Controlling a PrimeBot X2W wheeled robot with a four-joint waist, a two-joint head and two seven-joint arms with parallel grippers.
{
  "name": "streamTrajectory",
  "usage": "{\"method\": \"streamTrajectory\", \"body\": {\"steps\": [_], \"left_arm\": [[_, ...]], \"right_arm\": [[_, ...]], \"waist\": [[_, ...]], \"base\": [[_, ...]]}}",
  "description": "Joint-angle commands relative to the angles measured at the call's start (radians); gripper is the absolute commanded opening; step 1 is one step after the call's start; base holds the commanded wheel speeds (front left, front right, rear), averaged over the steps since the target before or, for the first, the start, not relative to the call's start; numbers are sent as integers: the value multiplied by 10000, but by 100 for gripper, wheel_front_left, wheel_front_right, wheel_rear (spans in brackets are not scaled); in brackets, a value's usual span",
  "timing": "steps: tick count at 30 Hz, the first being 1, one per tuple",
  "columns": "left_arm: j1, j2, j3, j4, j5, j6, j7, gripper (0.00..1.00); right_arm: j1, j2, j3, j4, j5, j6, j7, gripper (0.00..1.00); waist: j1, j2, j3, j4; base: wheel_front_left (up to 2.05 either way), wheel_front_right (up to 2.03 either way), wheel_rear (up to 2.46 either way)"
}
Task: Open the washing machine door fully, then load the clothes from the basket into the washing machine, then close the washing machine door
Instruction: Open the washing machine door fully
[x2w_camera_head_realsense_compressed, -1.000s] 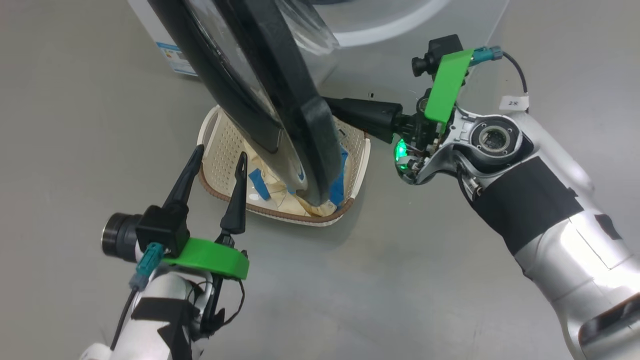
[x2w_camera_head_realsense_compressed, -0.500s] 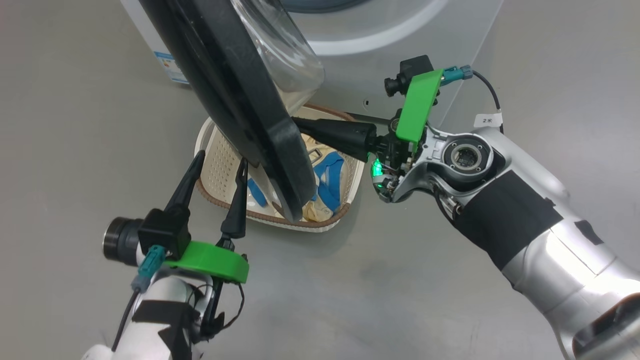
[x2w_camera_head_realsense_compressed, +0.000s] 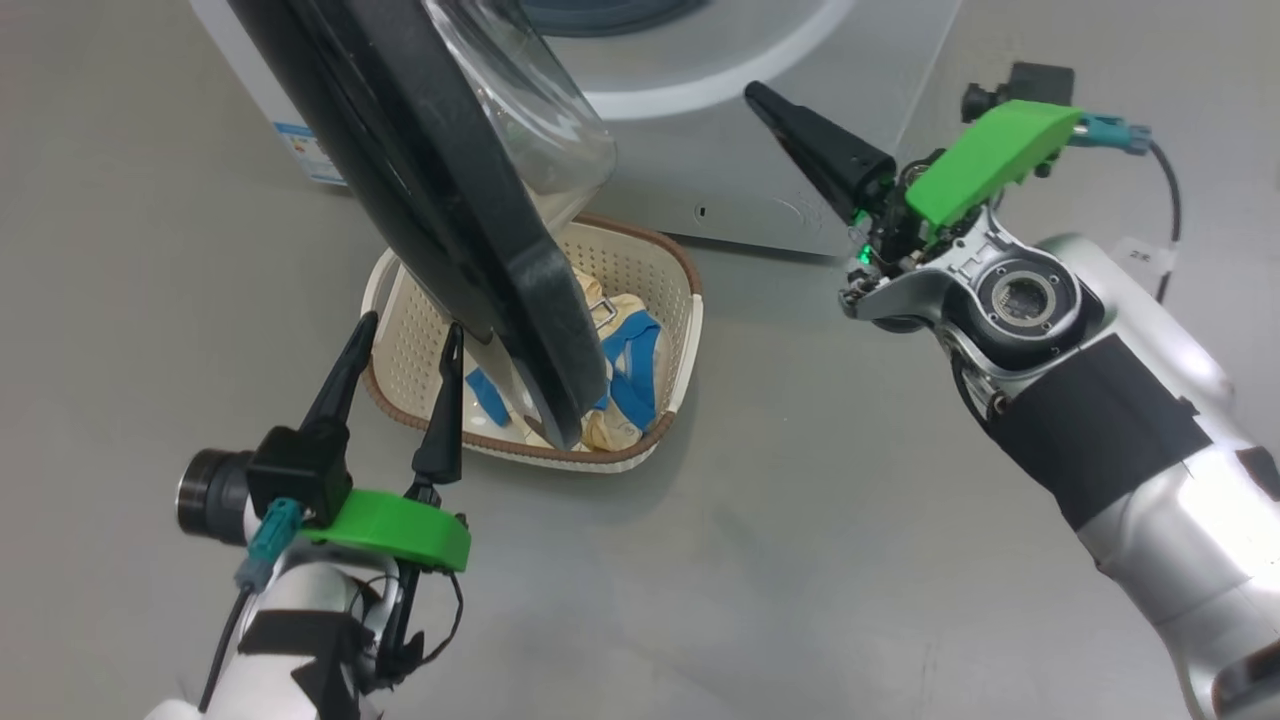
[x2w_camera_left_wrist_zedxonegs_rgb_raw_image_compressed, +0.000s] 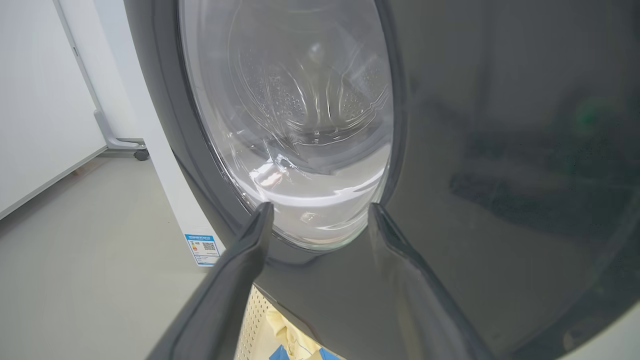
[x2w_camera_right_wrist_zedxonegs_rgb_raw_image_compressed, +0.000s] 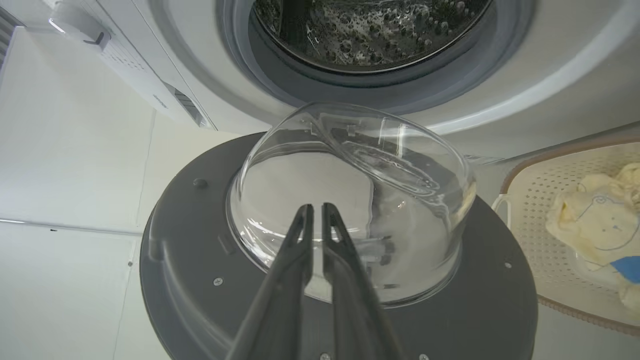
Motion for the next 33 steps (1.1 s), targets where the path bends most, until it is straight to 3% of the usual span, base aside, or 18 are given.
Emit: {"method": "streamTrajectory", "body": {"steps": [1,13,17,20,25,27,28,33], "left_arm": [[35,300,436,-279,61,71,-95,100],[515,486,701,-170,99,260,-95,100],[639,572,740,-148,120,309,-95,100],[686,619,787,-119,114,374,-95,100],[837,654,820,-76,64,435,-95,100],[888,662,825,-65,40,453,-95,100],[949,670,828,-46,16,472,-95,100],[1168,714,867,-27,-72,519,-95,100]], "right_arm": [[184,-68,-154,-388,-319,-27,-540,100],[944,-1218,82,-11,-3128,-27,-3965,100],[1119,-1545,-82,483,-4902,-27,-4472,100],[1384,-1549,-1051,649,-6657,-27,-4517,100],[2593,-1124,-3257,164,-10656,-27,-4523,100],[3272,-743,-4113,-295,-12065,-27,-4524,100],[3990,-314,-4844,-800,-13325,-27,-4524,100],[5580,676,-6044,-2035,-15396,-27,-4496,100]], "waist": [[-1,0,-94,-109],[-1,0,-576,-671],[-1,0,-722,-862],[-1,0,-843,-1001],[-1,0,-1102,-1165],[-1,0,-1177,-1198],[-1,0,-1275,-1228],[-1,0,-1481,-1376]], "base": [[0,0,0],[0,0,0],[0,0,0],[0,0,0],[0,0,0],[0,0,0],[0,0,0],[0,0,0]]}}
